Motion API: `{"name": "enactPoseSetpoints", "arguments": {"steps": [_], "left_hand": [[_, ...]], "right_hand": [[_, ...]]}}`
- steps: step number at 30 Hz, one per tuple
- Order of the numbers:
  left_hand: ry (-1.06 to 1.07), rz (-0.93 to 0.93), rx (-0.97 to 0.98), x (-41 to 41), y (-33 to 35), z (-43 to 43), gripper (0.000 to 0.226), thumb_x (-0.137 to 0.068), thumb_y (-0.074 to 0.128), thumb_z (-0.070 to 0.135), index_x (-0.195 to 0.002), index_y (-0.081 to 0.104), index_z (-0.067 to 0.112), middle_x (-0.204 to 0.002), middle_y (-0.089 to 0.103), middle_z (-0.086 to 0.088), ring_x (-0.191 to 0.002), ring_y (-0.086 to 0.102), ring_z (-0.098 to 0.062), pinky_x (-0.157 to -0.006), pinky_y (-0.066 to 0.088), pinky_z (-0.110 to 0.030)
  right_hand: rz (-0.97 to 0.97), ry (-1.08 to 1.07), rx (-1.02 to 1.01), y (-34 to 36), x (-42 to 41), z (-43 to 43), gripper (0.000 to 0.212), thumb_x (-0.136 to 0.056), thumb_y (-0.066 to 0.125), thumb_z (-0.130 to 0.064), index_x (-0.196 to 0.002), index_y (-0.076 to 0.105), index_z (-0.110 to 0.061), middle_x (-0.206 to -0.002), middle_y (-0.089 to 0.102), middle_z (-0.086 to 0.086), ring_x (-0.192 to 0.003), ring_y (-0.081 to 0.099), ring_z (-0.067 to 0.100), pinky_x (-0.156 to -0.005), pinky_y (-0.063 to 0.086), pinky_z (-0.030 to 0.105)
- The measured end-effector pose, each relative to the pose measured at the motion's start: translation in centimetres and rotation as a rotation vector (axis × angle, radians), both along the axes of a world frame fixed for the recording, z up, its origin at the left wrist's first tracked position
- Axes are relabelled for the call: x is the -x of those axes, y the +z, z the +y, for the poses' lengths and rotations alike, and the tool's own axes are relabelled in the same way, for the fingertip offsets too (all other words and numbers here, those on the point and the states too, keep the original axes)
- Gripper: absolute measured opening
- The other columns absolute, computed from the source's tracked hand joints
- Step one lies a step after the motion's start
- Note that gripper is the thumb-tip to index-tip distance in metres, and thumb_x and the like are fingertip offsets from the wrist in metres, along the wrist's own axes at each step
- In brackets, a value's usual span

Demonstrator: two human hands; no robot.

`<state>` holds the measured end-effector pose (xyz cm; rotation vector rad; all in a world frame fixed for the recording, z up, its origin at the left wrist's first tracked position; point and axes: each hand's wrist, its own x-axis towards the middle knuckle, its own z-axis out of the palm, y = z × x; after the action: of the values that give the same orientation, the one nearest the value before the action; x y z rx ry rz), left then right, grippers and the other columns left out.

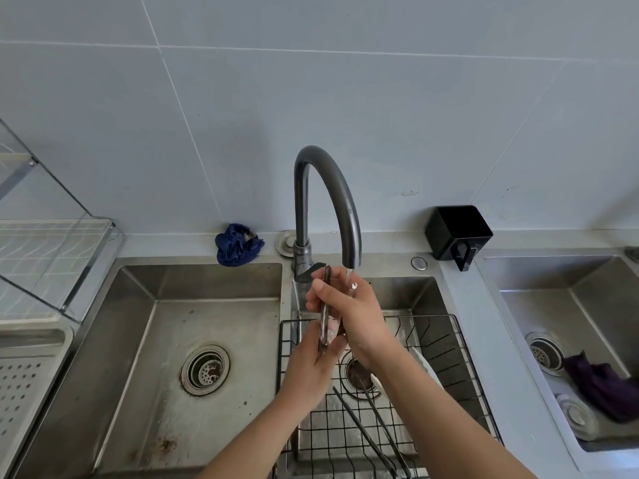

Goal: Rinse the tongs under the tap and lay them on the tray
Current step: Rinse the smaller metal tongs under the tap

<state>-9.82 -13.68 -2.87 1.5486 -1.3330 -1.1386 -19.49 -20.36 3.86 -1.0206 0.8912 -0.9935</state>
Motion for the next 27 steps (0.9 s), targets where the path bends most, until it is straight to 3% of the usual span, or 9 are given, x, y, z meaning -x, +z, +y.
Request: {"name": "enactPoseSetpoints", "arguments": {"steps": [5,7,10,13,16,20,23,25,27], "left_hand": [[-0.016,0.169,0.008,0.8,1.0,-1.0,0.055,-0.077,0.054,0.082,-0.123,0.024,0.085,-0.135,0.052,0.033,-0.13,0.051,0.002,-0.102,0.046,-0.028],[-0.016,0.228,0.017,1.2,1.4,-1.3,0.066,-0.076,0.058,0.079,-0.134,0.026,0.075,-0.144,0.05,0.026,-0.133,0.049,0.0,-0.106,0.044,-0.03],[-0.002,0.261,-0.009,0.7,1.1,-1.3,0.06,-0.082,0.065,0.065,-0.137,0.046,0.049,-0.128,0.066,0.014,-0.121,0.06,-0.01,-0.097,0.05,-0.025],[0.021,0.253,-0.027,0.1,1.7,-1.3,0.035,-0.089,0.07,0.046,-0.121,0.056,0.05,-0.113,0.072,0.014,-0.107,0.066,-0.005,-0.085,0.053,-0.016],[0.036,0.385,-0.111,-0.3,2.5,-1.0,0.04,-0.088,0.071,0.049,-0.123,0.064,0.031,-0.106,0.076,0.0,-0.098,0.073,-0.015,-0.072,0.056,-0.023],[-0.053,0.533,-0.246,-0.4,2.9,-0.2,0.032,-0.093,0.065,0.041,-0.115,0.07,0.019,-0.109,0.075,-0.014,-0.099,0.073,-0.033,-0.079,0.059,-0.04],[-0.187,0.481,-0.346,0.0,2.9,0.7,0.031,-0.1,0.058,0.036,-0.121,0.068,0.016,-0.114,0.076,-0.008,-0.109,0.071,-0.025,-0.096,0.056,-0.043],[-0.304,0.342,-0.345,0.1,3.0,1.3,0.03,-0.097,0.059,0.041,-0.123,0.068,0.028,-0.118,0.075,0.008,-0.114,0.067,-0.009,-0.096,0.053,-0.023],[-0.291,0.064,-0.262,-0.4,2.4,2.1,0.03,-0.093,0.06,0.047,-0.122,0.065,0.042,-0.12,0.068,0.026,-0.12,0.059,0.003,-0.094,0.044,-0.009]], "right_hand": [[0.143,-0.1,0.012,0.6,-0.6,-1.1,0.047,-0.095,0.072,-0.035,-0.077,0.058,0.006,-0.054,0.057,0.008,-0.052,0.055,0.021,-0.061,0.057,0.031],[0.184,-0.091,0.032,0.3,-0.6,-1.2,0.05,-0.095,0.071,-0.035,-0.08,0.057,0.011,-0.054,0.058,0.008,-0.053,0.057,0.022,-0.062,0.06,0.034],[0.299,0.007,0.075,0.4,0.0,-1.1,0.042,-0.092,0.074,-0.039,-0.1,0.065,0.001,-0.077,0.074,0.009,-0.075,0.072,0.021,-0.08,0.062,0.036],[0.405,0.179,0.039,0.4,1.3,-1.1,0.053,-0.081,0.077,-0.056,-0.122,0.062,-0.025,-0.106,0.076,0.001,-0.098,0.074,0.013,-0.085,0.057,0.029],[0.432,0.345,-0.003,-0.2,3.3,-0.1,0.059,-0.084,0.064,-0.072,-0.122,0.06,-0.028,-0.107,0.072,0.002,-0.086,0.07,0.016,-0.076,0.056,0.039],[0.234,0.358,-0.07,-1.6,5.5,2.0,0.044,-0.1,0.053,-0.057,-0.126,0.067,-0.024,-0.12,0.062,0.029,-0.093,0.06,0.044,-0.081,0.047,0.044],[0.289,0.211,-0.012,-2.0,5.7,3.1,0.035,-0.099,0.059,-0.049,-0.11,0.074,-0.019,-0.102,0.069,0.026,-0.084,0.066,0.03,-0.076,0.053,0.043],[0.398,0.098,0.014,-2.4,6.0,3.6,0.039,-0.098,0.058,-0.05,-0.104,0.075,-0.015,-0.088,0.074,0.015,-0.078,0.071,0.021,-0.071,0.059,0.034],[0.635,0.018,0.003,-2.9,7.2,3.7,0.051,-0.093,0.061,-0.059,-0.119,0.071,-0.017,-0.089,0.078,0.003,-0.077,0.074,0.017,-0.072,0.062,0.033]]}}
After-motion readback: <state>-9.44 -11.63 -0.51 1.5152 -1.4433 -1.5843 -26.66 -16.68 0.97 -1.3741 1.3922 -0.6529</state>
